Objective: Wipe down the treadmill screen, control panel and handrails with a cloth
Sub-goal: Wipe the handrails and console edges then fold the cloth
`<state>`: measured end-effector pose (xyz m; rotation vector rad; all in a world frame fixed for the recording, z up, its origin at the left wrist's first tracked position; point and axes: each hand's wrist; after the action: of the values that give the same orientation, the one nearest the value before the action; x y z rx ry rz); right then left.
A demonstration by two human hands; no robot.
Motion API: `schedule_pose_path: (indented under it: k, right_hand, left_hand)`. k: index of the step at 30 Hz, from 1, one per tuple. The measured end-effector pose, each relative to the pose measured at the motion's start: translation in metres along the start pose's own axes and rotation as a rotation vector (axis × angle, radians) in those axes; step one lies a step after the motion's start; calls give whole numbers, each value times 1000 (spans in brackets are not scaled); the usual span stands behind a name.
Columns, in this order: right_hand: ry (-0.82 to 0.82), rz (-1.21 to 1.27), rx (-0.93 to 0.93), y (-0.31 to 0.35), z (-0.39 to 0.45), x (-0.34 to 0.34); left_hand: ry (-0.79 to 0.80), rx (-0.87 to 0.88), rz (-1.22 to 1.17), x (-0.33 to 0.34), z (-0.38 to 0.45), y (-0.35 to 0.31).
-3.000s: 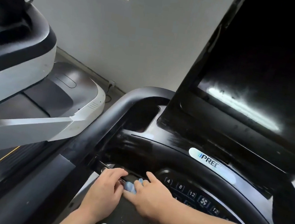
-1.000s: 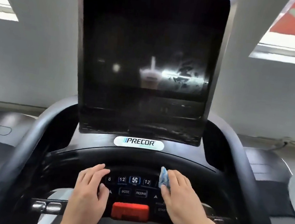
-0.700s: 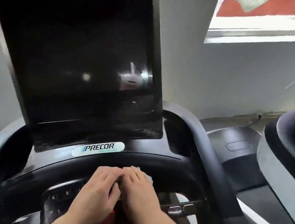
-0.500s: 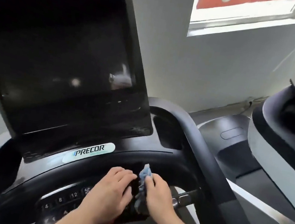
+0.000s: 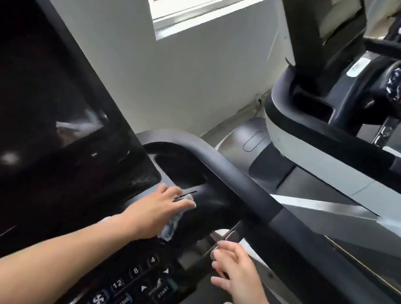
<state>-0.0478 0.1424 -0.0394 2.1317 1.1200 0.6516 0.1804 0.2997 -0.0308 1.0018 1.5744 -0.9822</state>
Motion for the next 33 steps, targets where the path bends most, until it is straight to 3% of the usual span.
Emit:
schedule_pose_path:
  k: [1, 3, 6, 9, 11, 13, 16, 18, 23, 26, 28, 32, 33]
  right_hand:
    - [-31, -21, 3, -9, -4, -6]
    - [-94, -95, 30, -27, -15, -19]
    - [-127, -150, 77, -50, -26, -31]
    - [-111, -293, -50, -57, -24, -15]
    - [-112, -629, -228, -60, -7, 3]
    - [-198, -968, -495, -66, 20, 18]
    - [-227, -1226, -607, -72, 54, 23]
    - [-210, -1289, -633, -75, 63, 20]
    - [-233, -1344, -717, -86, 71, 11]
    - [-240, -1327, -755, -89, 78, 9]
    - [-253, -1317, -764, -90, 80, 10]
    - [-266, -1319, -775, -85, 75, 6]
    - [-259, -1330, -785, -84, 75, 4]
  left_hand:
    - [12, 146, 257, 4, 9, 9]
    - [54, 421, 447, 2, 29, 14]
    - [89, 753, 342, 15, 51, 13]
    - [313, 919, 423, 51, 53, 25]
    - [432, 949, 508, 58, 63, 31]
    - [427, 931, 539, 52, 84, 30]
    - [373, 780, 552, 56, 108, 21]
    - [396, 757, 560, 61, 102, 17]
    - [464, 1070, 560, 47, 88, 19]
    - [345, 874, 569, 48, 118, 22]
    - [365, 798, 563, 59, 116, 14]
    - [466, 1101, 496, 67, 85, 8]
    - [460, 1111, 457, 62, 91, 12]
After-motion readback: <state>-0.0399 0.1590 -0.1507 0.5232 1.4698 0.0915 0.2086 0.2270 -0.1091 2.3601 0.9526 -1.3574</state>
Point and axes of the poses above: each hand's wrist, its own z-axis towards the middle knuckle, its own x-axis out of the palm, y = z × x, and after that the axes turned 7 degrees about x, right-handed
